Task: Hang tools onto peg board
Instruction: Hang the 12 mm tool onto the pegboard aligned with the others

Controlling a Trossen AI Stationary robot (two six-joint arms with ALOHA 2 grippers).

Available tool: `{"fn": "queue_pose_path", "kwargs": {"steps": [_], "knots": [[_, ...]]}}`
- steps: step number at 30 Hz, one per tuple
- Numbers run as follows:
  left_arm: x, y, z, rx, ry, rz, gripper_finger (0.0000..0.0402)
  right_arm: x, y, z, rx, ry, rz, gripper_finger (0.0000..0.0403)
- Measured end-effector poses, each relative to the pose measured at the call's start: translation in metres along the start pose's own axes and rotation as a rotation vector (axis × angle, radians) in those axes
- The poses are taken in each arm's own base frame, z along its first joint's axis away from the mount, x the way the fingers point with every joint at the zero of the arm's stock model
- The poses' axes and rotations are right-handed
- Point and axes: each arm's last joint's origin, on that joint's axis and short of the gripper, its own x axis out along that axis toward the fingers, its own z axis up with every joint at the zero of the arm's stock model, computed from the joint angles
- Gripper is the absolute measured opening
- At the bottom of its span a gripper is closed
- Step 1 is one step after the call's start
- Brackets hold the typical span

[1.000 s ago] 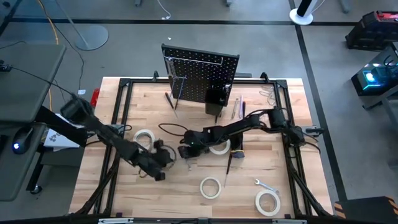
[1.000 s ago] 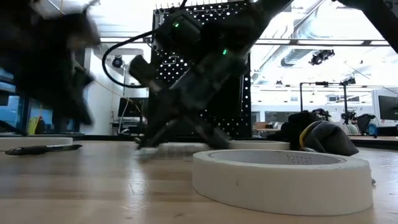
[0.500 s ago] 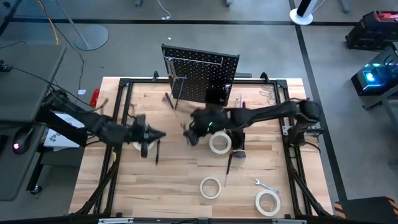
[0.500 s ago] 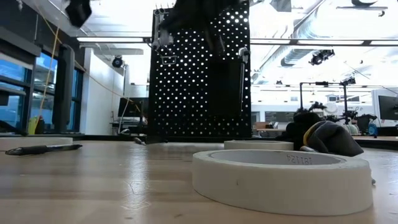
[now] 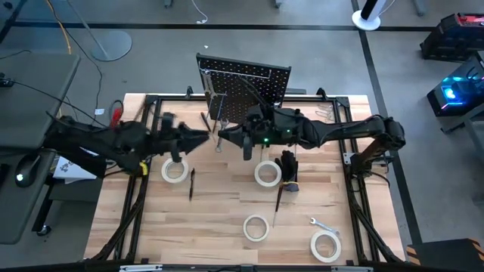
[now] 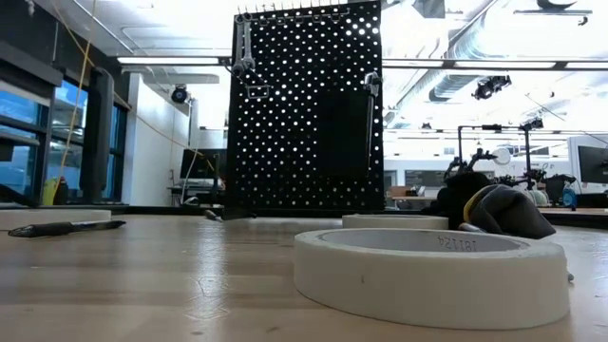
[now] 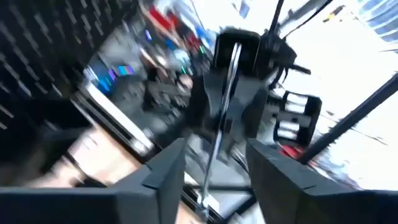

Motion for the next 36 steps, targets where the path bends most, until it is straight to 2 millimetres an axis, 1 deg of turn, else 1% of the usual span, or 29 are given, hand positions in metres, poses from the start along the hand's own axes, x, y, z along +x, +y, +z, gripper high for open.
{"fn": "queue_pose_path", "kwargs": {"steps": [3,7,11,13,15,16,18,20,21,23,26,30,33,36], "knots": [[0.014,0.0,-0.005,-0.063,0.067,-0.057,0.0194,0.0,0.001,0.001,0.001,-0.007,0.027,0.0],[0.028,0.0,-0.009,-0.068,0.08,-0.07,0.0218,0.0,0.003,0.001,0.001,0.004,0.067,0.0],[0.038,0.003,-0.014,-0.063,0.094,-0.074,0.0223,0.0,0.004,0.001,0.011,0.02,0.086,0.0],[0.042,0.005,-0.016,-0.043,0.118,-0.085,0.0218,0.0,0.004,0.001,0.008,0.021,0.087,0.0],[0.044,0.006,-0.017,-0.017,0.127,-0.08,0.0198,0.0,0.004,0.0,0.009,0.03,0.101,0.0],[0.044,0.006,-0.017,-0.014,0.124,-0.078,0.0178,0.0,0.004,0.0,0.008,0.036,0.109,0.0],[0.043,0.007,-0.014,-0.014,0.113,-0.077,0.0119,0.0,0.004,0.0,0.008,0.044,0.112,0.0],[0.042,0.007,-0.012,-0.005,0.106,-0.081,0.0042,0.0,0.002,0.0,0.007,0.046,0.098,0.0001],[0.042,0.008,-0.011,0.007,0.103,-0.082,0.0023,0.0,0.002,0.0,0.01,0.047,0.095,0.0003],[0.041,0.008,-0.009,0.017,0.107,-0.085,0.0016,-0.002,0.002,0.0,0.011,0.059,0.088,0.0011],[0.039,0.011,-0.009,0.012,0.137,-0.077,0.0006,-0.01,0.002,0.002,0.008,0.12,0.062,0.0035],[0.037,0.019,-0.013,-0.023,0.193,0.006,0.0004,-0.032,0.007,0.01,-0.05,0.2,0.031,0.0087],[0.035,0.022,-0.015,-0.104,0.25,0.019,0.0003,-0.049,0.01,0.016,-0.124,0.235,0.0,0.0126],[0.035,0.023,-0.012,-0.288,0.313,-0.013,0.0003,-0.062,0.015,0.019,-0.285,0.262,-0.016,0.0153]]}}
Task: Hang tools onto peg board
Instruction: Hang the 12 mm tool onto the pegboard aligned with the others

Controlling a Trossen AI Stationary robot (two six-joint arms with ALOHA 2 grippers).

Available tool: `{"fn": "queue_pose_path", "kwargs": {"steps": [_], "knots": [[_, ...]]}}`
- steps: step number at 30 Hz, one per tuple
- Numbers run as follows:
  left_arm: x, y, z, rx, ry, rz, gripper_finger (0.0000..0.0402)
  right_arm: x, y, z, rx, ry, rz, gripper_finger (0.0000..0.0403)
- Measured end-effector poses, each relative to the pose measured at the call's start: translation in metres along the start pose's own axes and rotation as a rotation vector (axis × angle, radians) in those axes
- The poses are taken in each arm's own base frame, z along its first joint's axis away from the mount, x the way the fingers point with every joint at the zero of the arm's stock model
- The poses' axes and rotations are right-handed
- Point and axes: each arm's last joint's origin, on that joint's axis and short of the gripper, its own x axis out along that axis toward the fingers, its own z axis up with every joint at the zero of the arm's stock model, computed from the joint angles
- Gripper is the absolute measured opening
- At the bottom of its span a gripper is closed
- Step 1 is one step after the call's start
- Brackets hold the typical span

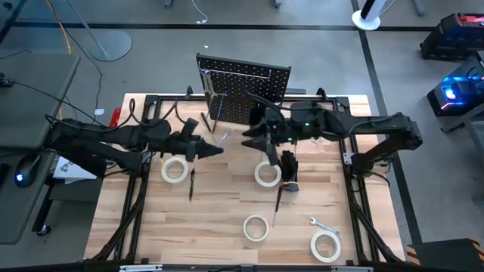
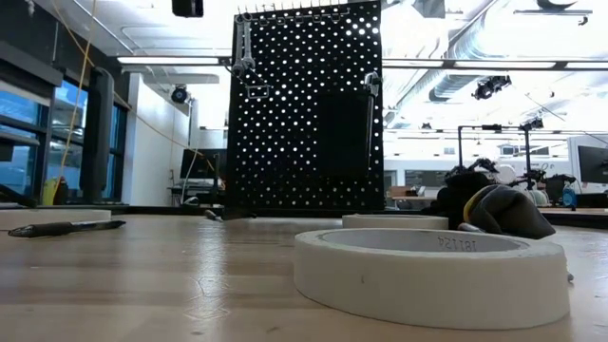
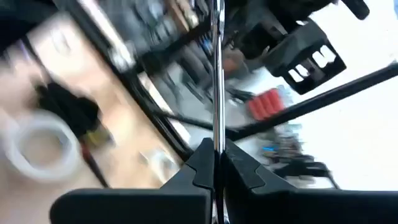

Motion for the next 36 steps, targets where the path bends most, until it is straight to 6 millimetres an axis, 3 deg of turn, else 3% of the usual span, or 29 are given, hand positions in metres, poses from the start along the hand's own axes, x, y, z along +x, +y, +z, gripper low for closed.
{"fn": "queue_pose_path", "kwargs": {"steps": [6,10,13,16,24,36], "knots": [[0.006,-0.001,0.013,-0.385,0.043,-0.121,0.0002,-0.002,0.02,-0.012,-0.509,0.058,-0.204,0.0164],[0.007,-0.004,0.021,-0.519,0.001,-0.186,0.0001,0.005,0.036,-0.022,-0.876,0.12,-0.402,0.0165],[0.007,-0.003,0.023,-0.568,-0.005,-0.183,0.0001,0.012,0.043,-0.028,-1.041,0.172,-0.571,0.0165],[0.01,-0.002,0.021,-0.607,-0.013,-0.171,0.0001,0.019,0.047,-0.028,-1.108,0.174,-0.671,0.0165],[0.019,-0.002,0.013,-0.653,0.0,-0.172,0.0001,0.041,0.046,-0.035,-1.23,0.187,-0.675,0.0165],[0.022,-0.005,0.009,-0.658,0.006,-0.193,0.0001,0.06,0.035,-0.042,-1.239,0.192,-0.656,0.0165]]}}
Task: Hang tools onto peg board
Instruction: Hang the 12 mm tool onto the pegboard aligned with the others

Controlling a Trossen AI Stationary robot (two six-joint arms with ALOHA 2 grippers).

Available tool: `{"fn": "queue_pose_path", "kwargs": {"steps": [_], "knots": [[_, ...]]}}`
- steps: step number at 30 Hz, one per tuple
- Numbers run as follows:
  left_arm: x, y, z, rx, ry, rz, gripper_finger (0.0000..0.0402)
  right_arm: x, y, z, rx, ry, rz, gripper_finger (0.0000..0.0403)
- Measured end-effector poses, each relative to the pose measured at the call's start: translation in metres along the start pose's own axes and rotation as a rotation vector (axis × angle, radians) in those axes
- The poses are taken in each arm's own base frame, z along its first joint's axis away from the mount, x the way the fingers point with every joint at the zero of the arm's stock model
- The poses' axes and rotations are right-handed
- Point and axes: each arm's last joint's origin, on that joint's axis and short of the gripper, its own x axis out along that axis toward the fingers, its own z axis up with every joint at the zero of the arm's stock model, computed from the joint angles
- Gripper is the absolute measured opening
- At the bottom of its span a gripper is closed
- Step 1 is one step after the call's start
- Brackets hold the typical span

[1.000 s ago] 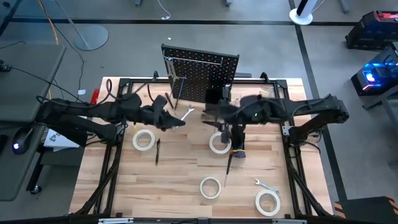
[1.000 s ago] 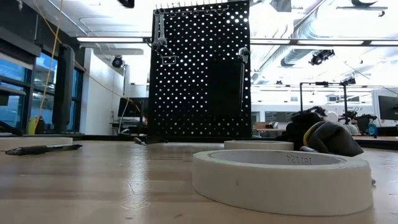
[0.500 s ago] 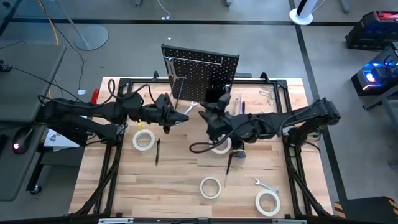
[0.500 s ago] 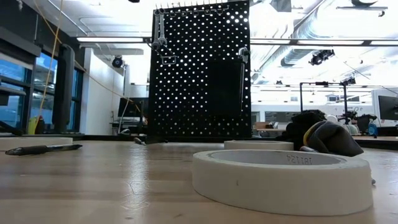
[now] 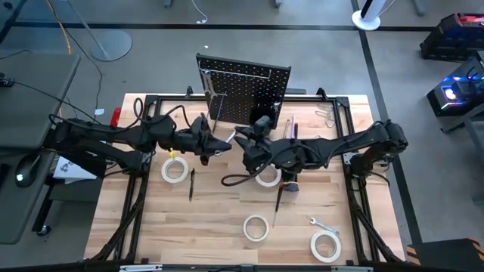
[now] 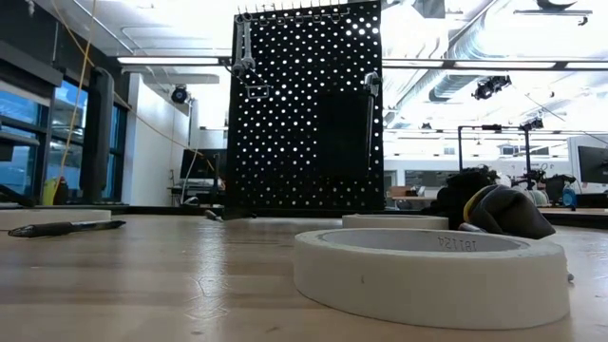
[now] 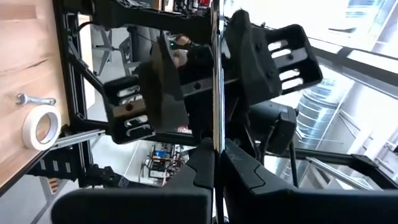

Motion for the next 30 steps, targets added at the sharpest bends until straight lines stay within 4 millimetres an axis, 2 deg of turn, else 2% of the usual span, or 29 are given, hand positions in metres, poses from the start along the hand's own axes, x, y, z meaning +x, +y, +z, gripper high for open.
{"fn": "queue_pose_path", "kwargs": {"steps": [6,13,16,20,21,25,30], "knots": [[0.0,0.0,0.0,-0.001,0.0,0.003,0.0001,0.006,-0.002,-0.003,0.018,0.002,-0.01,0.0165],[0.0,0.001,0.0,-0.002,-0.005,0.013,0.0001,0.019,0.01,-0.004,0.005,0.026,-0.008,0.0161],[0.0,0.003,0.001,0.004,-0.007,0.024,0.0001,0.022,0.013,-0.004,0.012,0.067,-0.046,0.0127],[0.0,0.004,0.003,0.014,-0.022,0.035,0.0001,0.019,0.012,-0.002,0.021,0.103,-0.088,0.0029],[0.0,0.003,0.003,0.01,-0.025,0.034,0.0001,0.017,0.012,-0.002,0.006,0.113,-0.092,0.0018],[0.0,0.002,0.007,0.01,-0.05,0.029,0.0003,0.016,0.009,0.0,0.014,0.144,-0.105,0.0011],[-0.002,-0.002,0.018,0.099,-0.08,0.014,0.0036,0.015,0.003,0.001,0.032,0.18,-0.131,0.0005]]}}
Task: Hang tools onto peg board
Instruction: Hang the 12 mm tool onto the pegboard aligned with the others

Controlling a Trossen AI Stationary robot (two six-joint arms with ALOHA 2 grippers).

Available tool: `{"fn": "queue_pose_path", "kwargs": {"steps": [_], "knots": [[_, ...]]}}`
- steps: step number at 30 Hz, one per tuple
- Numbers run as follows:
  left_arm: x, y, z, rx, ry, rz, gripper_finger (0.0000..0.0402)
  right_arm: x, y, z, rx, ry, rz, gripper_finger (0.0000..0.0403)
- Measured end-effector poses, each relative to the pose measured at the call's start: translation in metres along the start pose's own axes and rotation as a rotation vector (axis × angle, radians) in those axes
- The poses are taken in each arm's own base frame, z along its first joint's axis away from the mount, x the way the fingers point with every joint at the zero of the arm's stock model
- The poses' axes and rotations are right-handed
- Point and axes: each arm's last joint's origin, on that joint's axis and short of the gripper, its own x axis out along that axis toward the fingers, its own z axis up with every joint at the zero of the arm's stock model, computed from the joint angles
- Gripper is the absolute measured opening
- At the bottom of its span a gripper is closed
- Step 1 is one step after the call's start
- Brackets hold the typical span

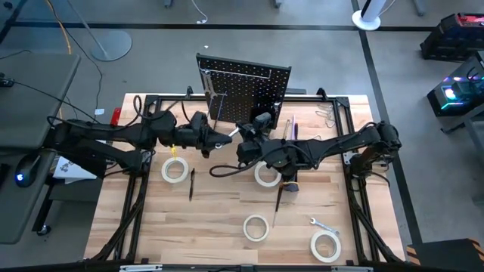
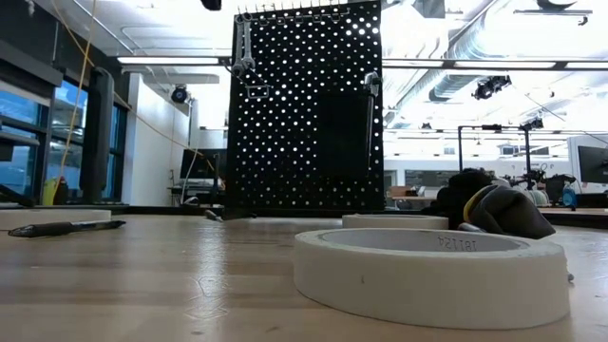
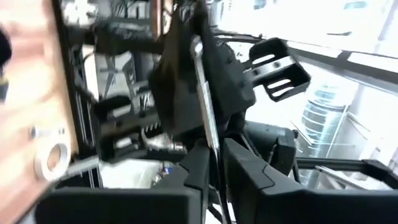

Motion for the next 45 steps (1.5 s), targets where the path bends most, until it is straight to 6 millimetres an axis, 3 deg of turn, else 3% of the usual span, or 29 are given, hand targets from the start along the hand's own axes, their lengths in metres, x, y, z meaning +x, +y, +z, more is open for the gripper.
{"fn": "queue_pose_path", "kwargs": {"steps": [7,13,17,23,26,29,38,45], "knots": [[-0.006,0.0,0.023,0.096,-0.083,0.026,0.0067,-0.004,0.001,-0.005,0.085,0.052,0.022,0.0001],[-0.023,-0.007,0.036,0.185,-0.127,0.047,0.0073,-0.011,0.009,-0.006,0.125,0.057,0.078,0.0001],[-0.04,-0.012,0.042,0.344,-0.132,0.096,0.0073,-0.019,0.0,-0.009,0.362,-0.004,0.196,0.0001],[-0.058,-0.021,0.028,0.731,-0.078,0.087,0.0075,0.003,-0.022,-0.027,0.969,-0.093,0.766,0.0001],[-0.056,-0.024,0.019,0.915,-0.073,0.056,0.0087,0.016,-0.028,-0.029,1.107,-0.161,0.939,0.0001],[-0.049,-0.023,0.01,1.043,-0.057,0.032,0.0112,0.021,-0.032,-0.029,1.157,-0.2,0.988,0.0001],[-0.032,-0.028,-0.006,1.286,-0.1,-0.091,0.0205,0.029,-0.033,-0.032,1.197,-0.193,0.973,0.0],[-0.022,-0.025,-0.004,1.362,-0.138,-0.1,0.0227,0.03,-0.039,-0.028,1.229,-0.265,0.942,0.0]]}}
